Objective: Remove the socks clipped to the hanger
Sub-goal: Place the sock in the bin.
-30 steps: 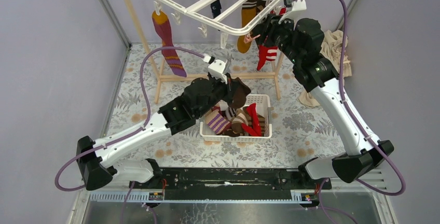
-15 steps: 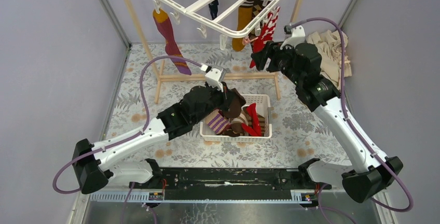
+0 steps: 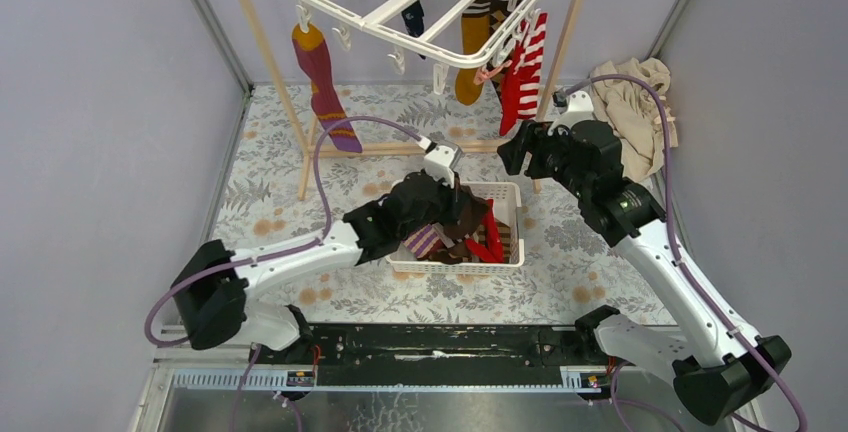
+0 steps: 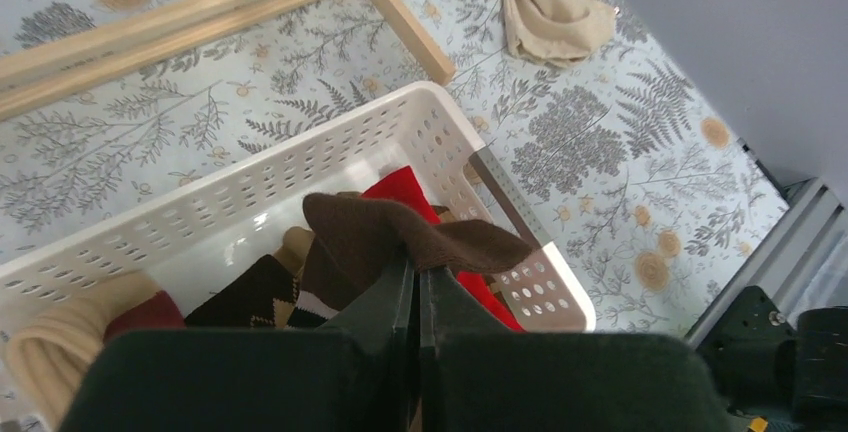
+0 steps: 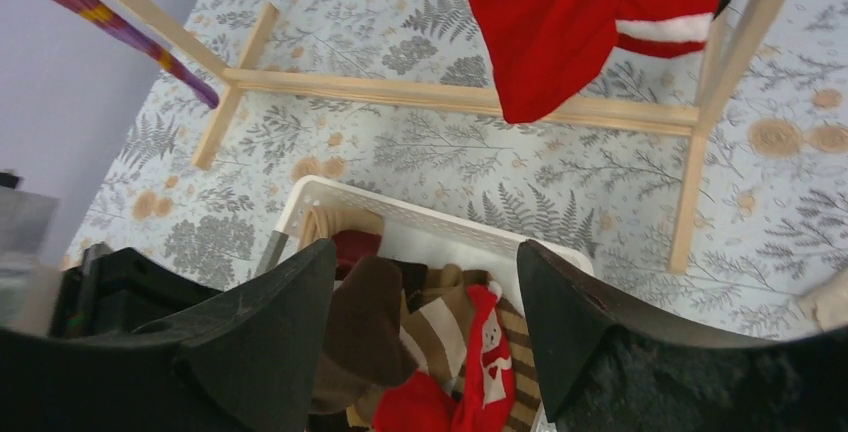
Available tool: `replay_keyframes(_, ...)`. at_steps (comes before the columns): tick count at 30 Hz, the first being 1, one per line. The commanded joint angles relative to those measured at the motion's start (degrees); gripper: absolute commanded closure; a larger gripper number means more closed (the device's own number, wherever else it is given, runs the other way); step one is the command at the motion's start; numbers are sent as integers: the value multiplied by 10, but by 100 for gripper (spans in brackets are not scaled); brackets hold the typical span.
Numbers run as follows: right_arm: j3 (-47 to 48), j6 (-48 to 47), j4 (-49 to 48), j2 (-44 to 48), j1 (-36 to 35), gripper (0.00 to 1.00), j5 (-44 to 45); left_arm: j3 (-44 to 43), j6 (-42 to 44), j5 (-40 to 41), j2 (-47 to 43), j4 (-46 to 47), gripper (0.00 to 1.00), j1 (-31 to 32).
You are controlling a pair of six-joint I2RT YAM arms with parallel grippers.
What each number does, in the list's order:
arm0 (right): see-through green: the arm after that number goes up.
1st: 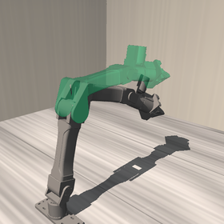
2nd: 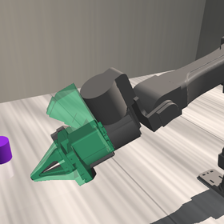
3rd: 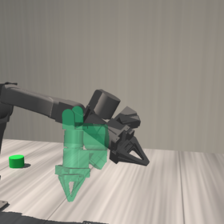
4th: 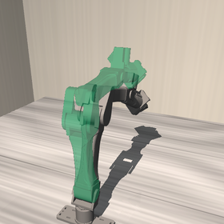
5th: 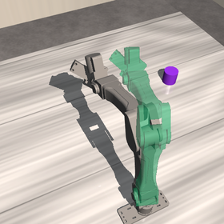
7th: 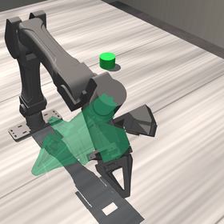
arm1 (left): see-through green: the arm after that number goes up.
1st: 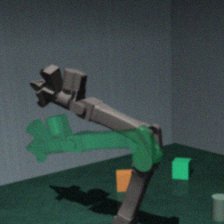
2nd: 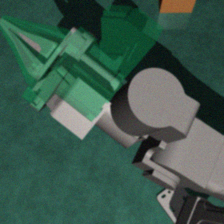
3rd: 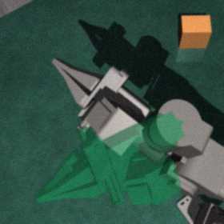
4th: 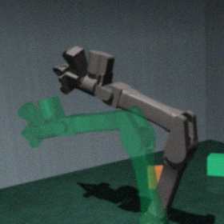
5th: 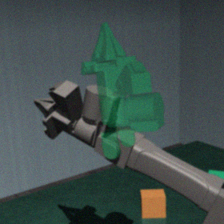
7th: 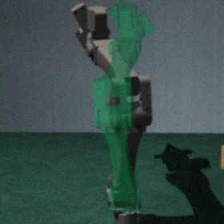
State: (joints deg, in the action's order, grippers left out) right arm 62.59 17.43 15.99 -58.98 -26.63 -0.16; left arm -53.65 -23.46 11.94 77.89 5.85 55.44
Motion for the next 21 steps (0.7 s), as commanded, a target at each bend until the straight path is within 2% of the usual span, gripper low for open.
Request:
replay_keyframes(1, -5, 0, 7, 19, -2, 26, 32, -13, -1, -3, 46, 76, 98, -3)
replay_keyframes(3, -6, 2, 11, 21, 3, 26, 30, -17, -2, -2, 67, 82, 92, -3)
replay_keyframes(5, -9, 7, 11, 23, 12, 26, 11, -19, -4, 0, 88, 87, 81, -3)
replay_keyframes(15, -25, 29, -1, 15, 55, 26, -48, -44, -1, -4, 129, 60, 37, -16)
replay_keyframes(19, -30, 32, -5, 13, 58, 26, -58, -62, 9, 2, 94, 24, 2, -15)
replay_keyframes(21, -34, 34, -9, 10, 58, 26, -63, -75, 14, 6, 75, -3, 1, -15)
